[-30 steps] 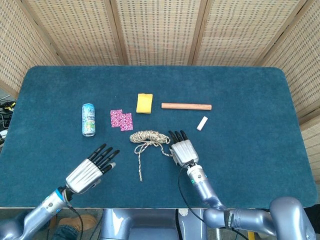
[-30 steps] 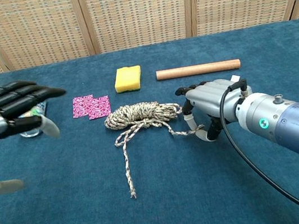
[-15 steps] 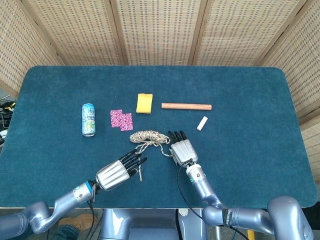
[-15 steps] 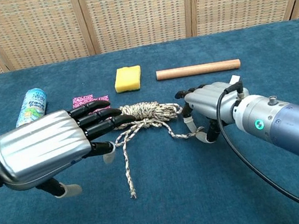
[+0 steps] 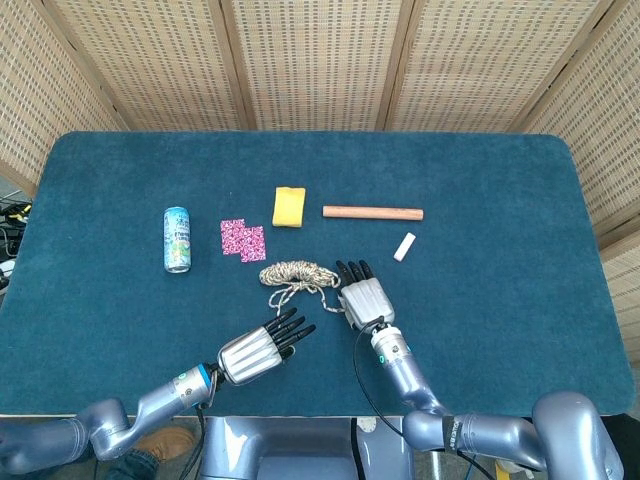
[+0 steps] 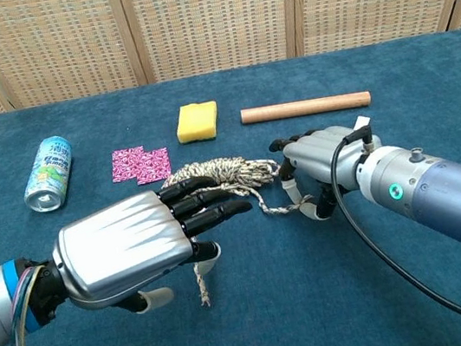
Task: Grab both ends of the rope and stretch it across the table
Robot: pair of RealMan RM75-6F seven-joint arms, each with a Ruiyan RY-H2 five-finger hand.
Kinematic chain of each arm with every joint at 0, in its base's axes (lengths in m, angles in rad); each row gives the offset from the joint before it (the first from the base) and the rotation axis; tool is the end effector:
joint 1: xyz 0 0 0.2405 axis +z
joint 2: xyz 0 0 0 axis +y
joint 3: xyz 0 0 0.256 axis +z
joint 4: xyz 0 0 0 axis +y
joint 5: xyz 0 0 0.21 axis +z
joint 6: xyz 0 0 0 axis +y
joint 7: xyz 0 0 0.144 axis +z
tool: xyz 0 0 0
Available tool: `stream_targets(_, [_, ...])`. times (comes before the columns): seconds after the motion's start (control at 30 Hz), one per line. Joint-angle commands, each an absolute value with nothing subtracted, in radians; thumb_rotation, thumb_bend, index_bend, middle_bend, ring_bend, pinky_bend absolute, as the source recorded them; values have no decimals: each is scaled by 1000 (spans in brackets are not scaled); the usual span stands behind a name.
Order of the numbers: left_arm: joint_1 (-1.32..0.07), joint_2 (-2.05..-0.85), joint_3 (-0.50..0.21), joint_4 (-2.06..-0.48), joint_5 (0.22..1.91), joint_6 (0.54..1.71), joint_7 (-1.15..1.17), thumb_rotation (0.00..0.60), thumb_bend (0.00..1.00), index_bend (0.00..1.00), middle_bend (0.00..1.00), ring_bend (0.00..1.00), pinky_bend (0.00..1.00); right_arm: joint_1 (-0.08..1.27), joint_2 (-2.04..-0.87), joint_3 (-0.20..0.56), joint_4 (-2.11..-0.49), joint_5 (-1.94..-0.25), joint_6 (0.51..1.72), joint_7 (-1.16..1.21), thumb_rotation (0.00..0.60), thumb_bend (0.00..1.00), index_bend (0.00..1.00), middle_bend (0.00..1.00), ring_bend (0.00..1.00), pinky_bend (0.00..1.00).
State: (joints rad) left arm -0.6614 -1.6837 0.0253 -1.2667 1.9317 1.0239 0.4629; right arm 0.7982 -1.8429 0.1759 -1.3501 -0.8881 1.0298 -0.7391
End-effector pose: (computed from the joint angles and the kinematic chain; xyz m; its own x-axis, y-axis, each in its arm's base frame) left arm -0.1433 0.2482 -0.0791 0.7453 -0.2106 0.6326 0.1900 -0.8423 -0.5044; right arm -0.1200 -0.3234 -0.0961 0.5903 -0.2709 0.7604 -0.7957 -0.3536 0.4918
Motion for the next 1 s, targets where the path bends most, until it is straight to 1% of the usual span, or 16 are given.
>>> stream_targets(0.03, [-667,-1699,30,-1250,1923,1023,466,600,274,463,0,0,0,800,-1846,177,-1347,-887,1028,-739,600,449,638,0,0,0])
stream_targets(0.1, [-671,-1719,32,-1229,1912,1023,456,600,285,509,0,0,0,801,-1850,177,-1340,-885,1024,-737,600,450,638,0,0,0])
stream_targets(0.2, [-679,-1739,37,-1207,1906,1023,453,600,299,544,0,0,0,802,-1854,176,-1331,-884,1020,-735,600,449,638,0,0,0])
stream_targets(0.53, [-699,-1769,49,-1173,1888,1032,452,600,298,543,0,0,0,803,-1861,178,-1311,-882,1010,-725,600,457,638,0,0,0])
stream_targets(1.0, [-728,-1816,59,-1157,1856,1004,464,600,333,543,0,0,0,803,-1863,180,-1297,-882,1002,-715,600,465,638,0,0,0])
